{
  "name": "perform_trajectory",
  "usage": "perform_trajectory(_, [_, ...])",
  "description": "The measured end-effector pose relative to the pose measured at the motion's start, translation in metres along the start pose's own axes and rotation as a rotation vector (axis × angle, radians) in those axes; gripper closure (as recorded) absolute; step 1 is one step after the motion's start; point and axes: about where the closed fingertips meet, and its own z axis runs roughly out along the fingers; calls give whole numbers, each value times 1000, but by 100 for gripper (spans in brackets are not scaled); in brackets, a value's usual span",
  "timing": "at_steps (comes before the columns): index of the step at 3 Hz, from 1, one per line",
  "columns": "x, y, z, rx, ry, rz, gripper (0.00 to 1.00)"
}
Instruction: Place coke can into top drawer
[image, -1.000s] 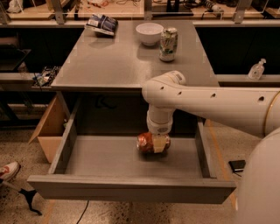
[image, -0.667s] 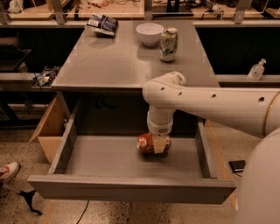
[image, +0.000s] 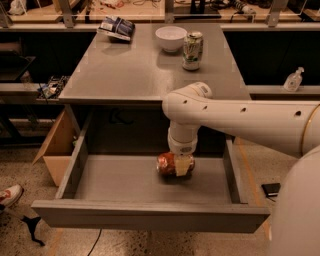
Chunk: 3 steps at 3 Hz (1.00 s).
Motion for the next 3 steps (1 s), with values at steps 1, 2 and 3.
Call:
perform_trajectory(1, [0,2,-5,6,5,3,7])
perform_trajectory(2, [4,8,-21,29,7,15,0])
perform_trajectory(3, [11,14,-40,54,1,35,0])
